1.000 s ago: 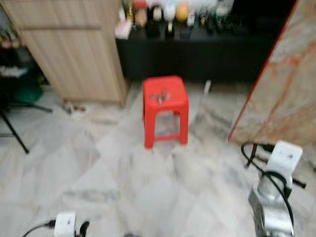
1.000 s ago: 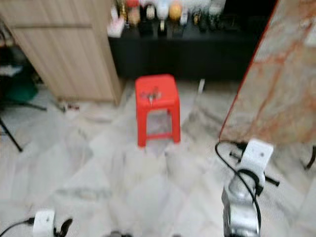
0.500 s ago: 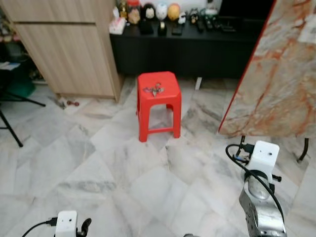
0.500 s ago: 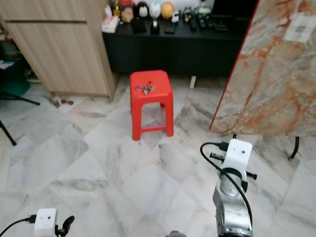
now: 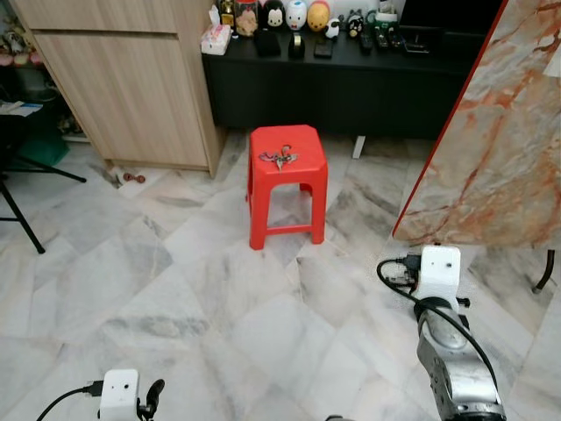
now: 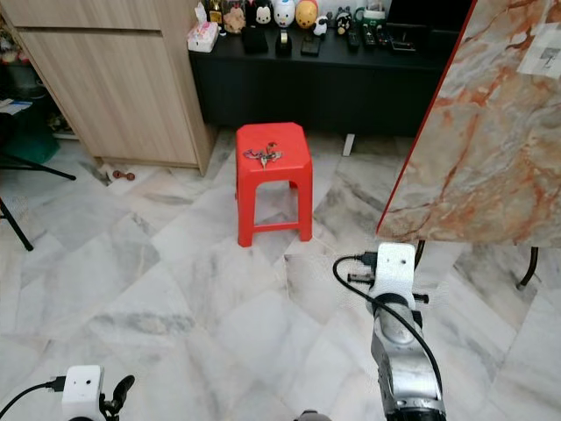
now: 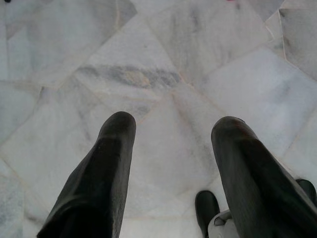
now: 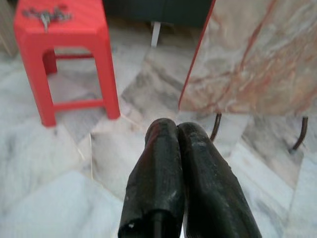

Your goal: Hang keys on a hook

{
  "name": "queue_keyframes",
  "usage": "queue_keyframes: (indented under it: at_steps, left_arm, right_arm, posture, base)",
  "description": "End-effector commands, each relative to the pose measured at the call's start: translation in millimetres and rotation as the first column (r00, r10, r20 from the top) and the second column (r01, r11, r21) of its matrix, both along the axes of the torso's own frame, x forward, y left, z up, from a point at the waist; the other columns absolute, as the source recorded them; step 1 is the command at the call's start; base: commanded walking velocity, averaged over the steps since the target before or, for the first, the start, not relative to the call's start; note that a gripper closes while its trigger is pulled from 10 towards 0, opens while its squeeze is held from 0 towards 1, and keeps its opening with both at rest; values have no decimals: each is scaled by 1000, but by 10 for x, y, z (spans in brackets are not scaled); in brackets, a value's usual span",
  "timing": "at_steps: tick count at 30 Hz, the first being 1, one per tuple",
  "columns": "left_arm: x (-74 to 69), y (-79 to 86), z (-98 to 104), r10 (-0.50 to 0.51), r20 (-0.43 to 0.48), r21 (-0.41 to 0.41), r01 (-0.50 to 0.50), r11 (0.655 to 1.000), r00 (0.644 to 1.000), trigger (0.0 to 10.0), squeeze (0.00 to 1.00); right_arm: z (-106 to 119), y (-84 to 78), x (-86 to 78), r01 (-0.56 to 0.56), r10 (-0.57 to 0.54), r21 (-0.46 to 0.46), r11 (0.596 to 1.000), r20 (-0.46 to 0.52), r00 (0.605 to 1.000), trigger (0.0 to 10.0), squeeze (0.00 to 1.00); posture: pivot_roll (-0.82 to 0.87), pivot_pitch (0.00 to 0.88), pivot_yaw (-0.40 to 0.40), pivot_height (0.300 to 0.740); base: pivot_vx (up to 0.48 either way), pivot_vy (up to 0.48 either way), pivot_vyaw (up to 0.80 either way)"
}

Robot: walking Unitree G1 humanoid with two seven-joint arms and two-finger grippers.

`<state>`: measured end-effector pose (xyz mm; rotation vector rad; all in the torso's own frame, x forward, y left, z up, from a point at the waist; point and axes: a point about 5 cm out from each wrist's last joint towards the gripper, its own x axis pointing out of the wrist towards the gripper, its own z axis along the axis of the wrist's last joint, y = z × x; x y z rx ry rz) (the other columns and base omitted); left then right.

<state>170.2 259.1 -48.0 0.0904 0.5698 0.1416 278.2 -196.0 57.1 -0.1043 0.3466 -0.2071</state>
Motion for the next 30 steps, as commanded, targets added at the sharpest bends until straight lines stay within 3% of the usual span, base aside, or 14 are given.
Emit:
queue_keyframes:
  at_steps: [1, 4, 9, 12, 14, 18, 25, 28, 30]
  left_arm:
    - [-87, -4, -62, 16, -36, -22, -17, 1000, 999, 10000, 0]
    - [-92, 0, -72, 18, -47, -24, -19, 1000, 999, 10000, 0]
    - [-95, 1, -76, 20, -54, -26, -21, 999, 998, 10000, 0]
    - [-95, -11, -83, 19, -56, -34, -21, 999, 998, 10000, 0]
    - [-93, -13, -82, 19, -53, -39, -22, 999, 998, 10000, 0]
    - [-87, -8, -77, 10, -52, -38, -12, 999, 999, 10000, 0]
    - [-69, -2, -60, -12, -39, -34, 11, 999, 999, 10000, 0]
    - [-53, -2, -34, -20, -9, -23, 20, 1000, 1000, 10000, 0]
    - [-37, -4, 1, -14, 41, -11, 14, 1000, 999, 10000, 0]
  right_arm:
    - [-106, -96, -79, 23, -23, -9, 1000, -35, 999, 10000, 0]
    - [-364, -228, -223, 30, -32, -17, 999, -130, 991, 10000, 0]
    - [-507, -278, -306, 17, -20, -20, 1000, -187, 982, 10000, 0]
    - [-857, -420, -563, 53, -53, -11, 999, -305, 951, 10000, 0]
    - [-917, -454, -621, 70, -72, -18, 997, -328, 942, 10000, 0]
    - [-914, -452, -630, 130, -117, 24, 991, -306, 945, 10000, 0]
    - [-780, -412, -507, 123, -115, 23, 992, -206, 972, 10000, 0]
    - [-643, -337, -396, 30, -30, 4, 1000, -123, 992, 10000, 0]
    - [-468, -184, -284, -142, 142, 19, 990, -52, 988, 10000, 0]
  posture:
    - [-157, 128, -41, 727]
    - [-157, 129, -41, 727]
    - [-157, 129, -41, 727]
    - [-158, 119, -43, 727]
    - [-160, 119, -41, 727]
    - [-163, 119, -37, 727]
    - [-162, 118, -35, 727]
    - [-162, 121, -35, 727]
    - [-162, 122, -35, 727]
  base:
    - [0, 0, 0]
    - [0, 0, 0]
    - [0, 0, 0]
    - [0, 0, 0]
    - [0, 0, 0]
    - [0, 0, 0]
    - [0, 0, 0]
    - [0, 0, 0]
    - [0, 0, 0]
